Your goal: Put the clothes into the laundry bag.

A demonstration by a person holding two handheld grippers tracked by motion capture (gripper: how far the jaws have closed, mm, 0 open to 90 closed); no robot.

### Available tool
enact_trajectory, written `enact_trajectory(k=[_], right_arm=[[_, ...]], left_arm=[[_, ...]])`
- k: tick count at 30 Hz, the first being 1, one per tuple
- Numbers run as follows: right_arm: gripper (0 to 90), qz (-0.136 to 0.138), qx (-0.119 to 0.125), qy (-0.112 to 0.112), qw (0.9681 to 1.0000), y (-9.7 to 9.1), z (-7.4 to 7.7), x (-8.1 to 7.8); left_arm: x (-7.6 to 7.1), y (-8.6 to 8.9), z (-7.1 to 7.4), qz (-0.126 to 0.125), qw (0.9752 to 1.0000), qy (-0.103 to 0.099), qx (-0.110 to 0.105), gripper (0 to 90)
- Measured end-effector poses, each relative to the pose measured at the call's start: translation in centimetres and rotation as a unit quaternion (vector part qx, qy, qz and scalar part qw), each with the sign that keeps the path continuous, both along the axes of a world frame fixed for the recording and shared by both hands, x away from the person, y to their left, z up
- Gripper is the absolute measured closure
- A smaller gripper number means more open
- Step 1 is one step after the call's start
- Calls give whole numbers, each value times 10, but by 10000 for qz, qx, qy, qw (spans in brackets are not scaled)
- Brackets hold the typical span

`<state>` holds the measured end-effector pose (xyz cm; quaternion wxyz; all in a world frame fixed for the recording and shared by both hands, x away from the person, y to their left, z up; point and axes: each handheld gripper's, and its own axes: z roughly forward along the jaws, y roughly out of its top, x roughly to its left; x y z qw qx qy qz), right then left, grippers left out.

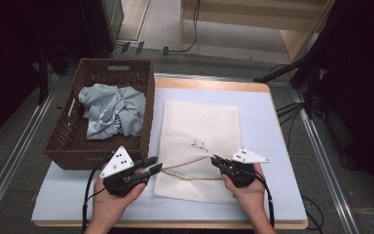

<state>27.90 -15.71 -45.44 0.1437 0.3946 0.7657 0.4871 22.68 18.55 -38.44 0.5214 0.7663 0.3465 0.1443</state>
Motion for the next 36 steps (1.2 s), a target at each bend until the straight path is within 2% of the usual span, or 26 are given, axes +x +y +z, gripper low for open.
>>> enact_trajectory(k=[6,9,13,15,18,22,24,28,31,36], right_arm=[[865,-2,-1,-14,10000,0,0,-1],[865,21,-16,-21,10000,1,0,0],[865,28,-17,-10,10000,1,0,0],[865,20,-26,-8,10000,1,0,0],[865,24,-25,-6,10000,1,0,0],[865,44,-58,0,10000,2,0,-1],[865,55,-68,-12,10000,2,-1,0],[865,70,-76,-19,9999,2,-1,-1],[865,67,-74,-37,9999,2,0,-1],[865,80,-72,-17,9999,2,-1,0]], left_arm=[[9,14,13,234,9997,-107,39,704],[15,22,16,353,9993,-89,-8,706],[26,30,19,528,9984,-123,127,705],[31,33,20,625,9977,-140,236,690],[39,38,20,720,9970,-103,245,672],[44,40,26,903,9955,-105,260,606],[48,40,31,892,9958,-112,182,564],[62,45,36,932,9954,-55,204,515],[71,53,38,937,9956,64,79,530],[81,58,43,1006,9949,79,40,488]])
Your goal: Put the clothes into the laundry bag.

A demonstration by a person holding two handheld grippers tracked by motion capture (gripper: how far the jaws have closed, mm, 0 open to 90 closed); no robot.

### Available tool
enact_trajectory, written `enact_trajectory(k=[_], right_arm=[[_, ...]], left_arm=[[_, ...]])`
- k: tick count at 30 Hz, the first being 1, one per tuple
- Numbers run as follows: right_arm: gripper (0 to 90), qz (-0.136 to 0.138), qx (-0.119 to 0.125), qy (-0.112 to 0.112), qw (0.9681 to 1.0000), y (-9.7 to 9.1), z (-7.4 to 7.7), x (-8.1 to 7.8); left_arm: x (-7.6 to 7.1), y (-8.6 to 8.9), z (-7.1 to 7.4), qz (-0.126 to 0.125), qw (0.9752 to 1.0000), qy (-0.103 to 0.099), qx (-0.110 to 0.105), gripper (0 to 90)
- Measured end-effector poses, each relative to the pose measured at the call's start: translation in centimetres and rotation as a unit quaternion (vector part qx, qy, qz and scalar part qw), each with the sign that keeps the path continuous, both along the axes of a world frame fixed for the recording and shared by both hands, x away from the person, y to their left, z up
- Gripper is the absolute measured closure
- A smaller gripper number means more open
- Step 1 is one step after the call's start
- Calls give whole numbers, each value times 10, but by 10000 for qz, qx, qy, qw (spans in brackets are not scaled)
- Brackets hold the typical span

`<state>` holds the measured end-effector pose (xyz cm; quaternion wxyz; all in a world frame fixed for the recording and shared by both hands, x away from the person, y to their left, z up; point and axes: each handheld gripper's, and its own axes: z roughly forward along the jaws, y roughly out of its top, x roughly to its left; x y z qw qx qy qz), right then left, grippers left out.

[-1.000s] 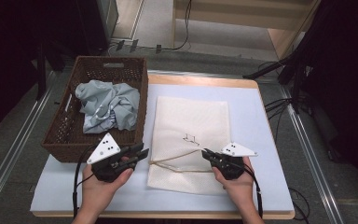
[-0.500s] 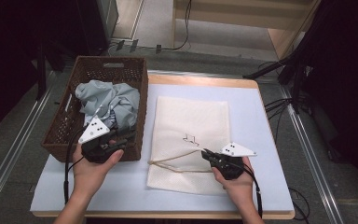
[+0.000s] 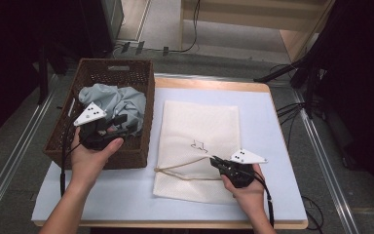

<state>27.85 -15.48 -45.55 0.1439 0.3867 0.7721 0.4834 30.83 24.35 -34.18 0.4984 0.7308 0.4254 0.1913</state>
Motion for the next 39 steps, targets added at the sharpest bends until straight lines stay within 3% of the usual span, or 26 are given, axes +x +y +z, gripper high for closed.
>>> enact_trajectory(k=[7,13,17,21,28,32,35,39], right_arm=[[865,11,-19,-32,10000,0,0,0],[866,30,-42,0,10000,1,-1,0],[866,35,-47,-4,10000,1,-1,0],[866,45,-59,-4,10000,1,-2,0],[866,63,-69,-8,10000,2,-2,-1],[866,70,-83,-18,9999,3,-2,-1],[866,79,-76,1,9999,3,-2,-1],[866,80,-71,3,9999,2,-2,-1]], left_arm=[[20,9,2,140,9998,-56,-105,437],[41,21,2,265,9994,141,-151,361],[50,27,2,392,9987,321,-4,340],[59,35,-1,475,9976,487,-143,315],[68,45,-1,448,9963,642,-369,259],[75,53,-2,563,9949,688,-468,249],[80,58,-4,614,9952,660,-386,249],[88,65,-9,730,9931,808,-431,248]])
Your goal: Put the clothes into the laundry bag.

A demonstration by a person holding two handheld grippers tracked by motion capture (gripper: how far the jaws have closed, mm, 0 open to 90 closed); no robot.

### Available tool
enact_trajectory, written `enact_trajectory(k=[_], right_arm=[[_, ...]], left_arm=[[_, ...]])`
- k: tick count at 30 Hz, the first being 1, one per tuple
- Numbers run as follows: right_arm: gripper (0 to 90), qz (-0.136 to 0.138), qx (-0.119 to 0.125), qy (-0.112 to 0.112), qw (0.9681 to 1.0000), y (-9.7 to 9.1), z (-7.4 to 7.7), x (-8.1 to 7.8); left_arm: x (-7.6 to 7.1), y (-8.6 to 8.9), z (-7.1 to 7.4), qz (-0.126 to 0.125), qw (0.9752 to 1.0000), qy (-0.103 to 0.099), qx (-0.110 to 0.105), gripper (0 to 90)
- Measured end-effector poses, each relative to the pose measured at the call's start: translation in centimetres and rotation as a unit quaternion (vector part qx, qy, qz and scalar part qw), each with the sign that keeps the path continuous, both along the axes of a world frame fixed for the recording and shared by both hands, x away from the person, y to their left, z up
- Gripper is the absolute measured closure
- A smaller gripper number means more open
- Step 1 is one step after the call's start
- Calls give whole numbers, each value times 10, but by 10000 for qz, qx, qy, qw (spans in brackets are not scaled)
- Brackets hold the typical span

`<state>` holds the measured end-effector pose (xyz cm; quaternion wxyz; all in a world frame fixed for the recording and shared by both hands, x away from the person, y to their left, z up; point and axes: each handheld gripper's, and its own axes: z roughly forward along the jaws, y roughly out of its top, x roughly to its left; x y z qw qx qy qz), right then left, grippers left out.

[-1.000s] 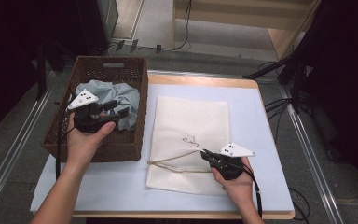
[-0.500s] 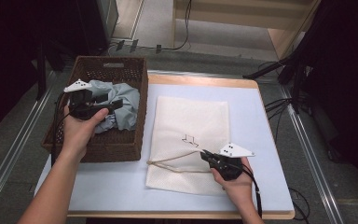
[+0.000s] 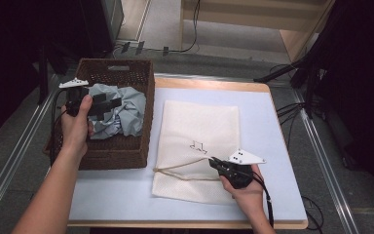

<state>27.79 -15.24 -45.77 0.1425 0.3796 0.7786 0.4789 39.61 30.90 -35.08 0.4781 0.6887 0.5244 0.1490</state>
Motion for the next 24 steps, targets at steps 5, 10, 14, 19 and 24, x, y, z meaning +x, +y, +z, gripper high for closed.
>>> enact_trajectory(k=[5,10,14,19,24], right_arm=[[866,1,-3,-13,10000,0,0,0],[866,-1,-3,-14,10000,0,1,0],[866,9,-2,-12,10000,0,0,0],[866,3,-5,-16,10000,0,0,0],[865,3,-1,-15,10000,0,0,0]], left_arm=[[10,9,-10,176,9995,141,240,215],[17,15,-19,295,9985,190,427,162],[26,18,-27,360,9971,481,460,115],[34,15,-32,217,9955,689,620,46],[39,14,-40,116,9956,829,430,0]])
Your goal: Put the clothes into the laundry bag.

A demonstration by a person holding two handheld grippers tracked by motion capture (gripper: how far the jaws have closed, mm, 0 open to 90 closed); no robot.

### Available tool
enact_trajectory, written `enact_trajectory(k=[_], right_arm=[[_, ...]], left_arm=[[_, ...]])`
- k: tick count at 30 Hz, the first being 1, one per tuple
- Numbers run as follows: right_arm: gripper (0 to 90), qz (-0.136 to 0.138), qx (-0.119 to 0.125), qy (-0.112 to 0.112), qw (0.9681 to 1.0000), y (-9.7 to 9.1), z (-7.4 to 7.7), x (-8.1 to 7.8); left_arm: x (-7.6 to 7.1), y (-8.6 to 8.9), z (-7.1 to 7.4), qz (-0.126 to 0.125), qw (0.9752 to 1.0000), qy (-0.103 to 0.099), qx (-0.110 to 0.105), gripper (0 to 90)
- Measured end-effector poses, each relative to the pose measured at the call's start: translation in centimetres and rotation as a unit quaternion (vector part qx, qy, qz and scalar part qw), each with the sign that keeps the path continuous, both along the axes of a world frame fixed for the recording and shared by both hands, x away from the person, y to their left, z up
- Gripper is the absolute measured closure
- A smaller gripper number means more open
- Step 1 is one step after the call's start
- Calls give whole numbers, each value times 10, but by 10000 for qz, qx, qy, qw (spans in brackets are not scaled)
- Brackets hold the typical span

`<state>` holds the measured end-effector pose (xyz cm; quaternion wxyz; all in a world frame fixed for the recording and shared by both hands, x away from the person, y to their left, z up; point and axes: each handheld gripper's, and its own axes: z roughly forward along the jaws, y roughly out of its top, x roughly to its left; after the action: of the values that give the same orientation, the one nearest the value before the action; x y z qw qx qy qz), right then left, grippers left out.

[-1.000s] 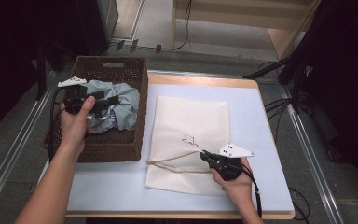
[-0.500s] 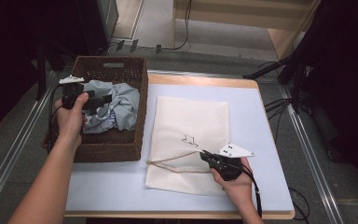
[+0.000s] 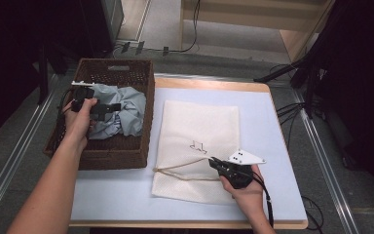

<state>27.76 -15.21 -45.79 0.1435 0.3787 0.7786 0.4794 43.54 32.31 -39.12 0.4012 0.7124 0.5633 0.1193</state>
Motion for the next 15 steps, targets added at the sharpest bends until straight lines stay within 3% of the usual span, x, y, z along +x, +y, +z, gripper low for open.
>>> enact_trajectory(k=[7,12,15], right_arm=[[865,13,20,-13,10000,0,0,0],[865,20,19,-16,10000,0,0,0],[864,26,23,-23,10000,0,0,0]], left_arm=[[7,1,-9,-43,9992,336,-225,0],[11,-2,-17,-39,9987,513,-21,0],[12,-7,-21,-136,9980,610,-8,0]])
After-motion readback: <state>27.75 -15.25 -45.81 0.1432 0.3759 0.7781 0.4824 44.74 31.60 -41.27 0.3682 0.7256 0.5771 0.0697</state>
